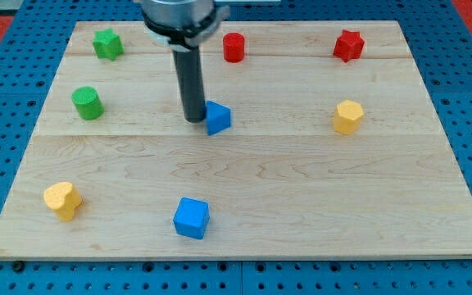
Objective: Move the blue triangle towards the bottom right of the board
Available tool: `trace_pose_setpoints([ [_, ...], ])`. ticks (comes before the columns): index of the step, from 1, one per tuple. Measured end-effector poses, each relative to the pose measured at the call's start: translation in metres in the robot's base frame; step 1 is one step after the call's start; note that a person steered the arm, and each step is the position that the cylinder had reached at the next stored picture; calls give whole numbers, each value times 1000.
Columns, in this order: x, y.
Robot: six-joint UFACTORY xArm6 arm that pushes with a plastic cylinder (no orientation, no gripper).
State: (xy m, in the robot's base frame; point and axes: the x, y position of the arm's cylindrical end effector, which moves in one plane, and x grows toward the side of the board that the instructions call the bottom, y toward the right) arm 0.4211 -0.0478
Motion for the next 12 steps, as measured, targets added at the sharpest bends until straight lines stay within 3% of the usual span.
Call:
trace_pose_setpoints([
  [1, -1, 25],
  [2, -30, 32],
  [3, -17, 49],
  [4, 45, 93],
  [5, 70, 109],
  [6, 75, 33],
  [7, 86, 29],
  [9, 138, 144],
  [11, 116, 136],
  [12, 98, 160],
])
